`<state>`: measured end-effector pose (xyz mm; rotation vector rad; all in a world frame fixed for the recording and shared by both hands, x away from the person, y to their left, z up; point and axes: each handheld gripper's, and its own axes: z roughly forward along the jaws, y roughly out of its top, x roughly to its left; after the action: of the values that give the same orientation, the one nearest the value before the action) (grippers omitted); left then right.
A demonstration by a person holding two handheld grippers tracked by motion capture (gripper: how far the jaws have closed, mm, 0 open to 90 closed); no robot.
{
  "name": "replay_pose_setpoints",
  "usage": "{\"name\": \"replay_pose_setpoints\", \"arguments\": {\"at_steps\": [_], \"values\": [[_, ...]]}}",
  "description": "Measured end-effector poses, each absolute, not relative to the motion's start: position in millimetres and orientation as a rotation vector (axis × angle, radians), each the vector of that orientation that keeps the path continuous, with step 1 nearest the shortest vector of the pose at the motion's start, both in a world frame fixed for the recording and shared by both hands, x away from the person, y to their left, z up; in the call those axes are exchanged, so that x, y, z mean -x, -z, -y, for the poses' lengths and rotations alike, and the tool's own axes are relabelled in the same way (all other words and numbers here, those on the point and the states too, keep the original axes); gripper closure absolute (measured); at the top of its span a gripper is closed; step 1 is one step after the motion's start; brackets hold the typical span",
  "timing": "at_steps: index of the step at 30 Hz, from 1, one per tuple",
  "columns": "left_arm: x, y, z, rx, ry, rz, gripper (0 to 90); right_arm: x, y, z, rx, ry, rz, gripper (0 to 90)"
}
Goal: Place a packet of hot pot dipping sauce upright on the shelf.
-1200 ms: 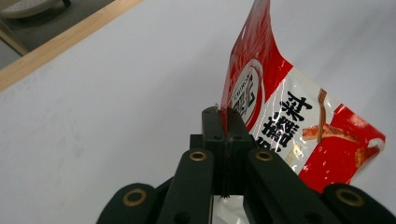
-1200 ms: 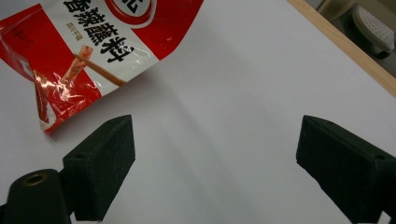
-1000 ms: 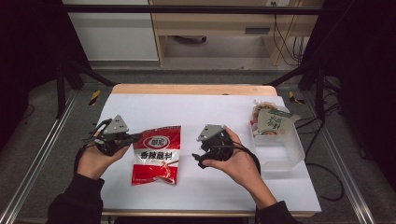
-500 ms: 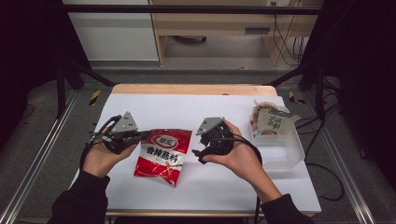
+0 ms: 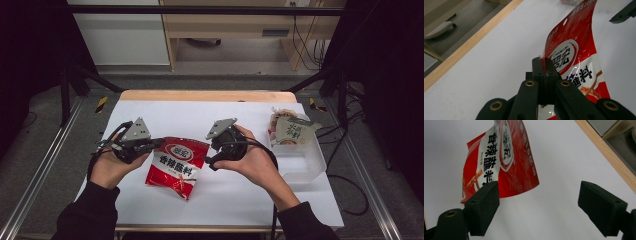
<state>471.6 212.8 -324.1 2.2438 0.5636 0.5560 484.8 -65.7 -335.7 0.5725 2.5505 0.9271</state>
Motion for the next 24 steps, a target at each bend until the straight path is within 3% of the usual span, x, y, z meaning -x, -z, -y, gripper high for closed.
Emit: {"name": "replay_pose_setpoints", "arguments": {"at_steps": [12,24], "values": [[-470.4,321.0,-209.0,-2.236,-0.554,-0.550,90.0,-493.9,338.2,52.0,-0.540,-0.940,-2.623,28.3],[-470.0,318.8,-209.8,-2.228,-0.560,-0.551,90.0,-498.1,340.1,36.5,-0.463,-0.899,-2.711,66.4]]}}
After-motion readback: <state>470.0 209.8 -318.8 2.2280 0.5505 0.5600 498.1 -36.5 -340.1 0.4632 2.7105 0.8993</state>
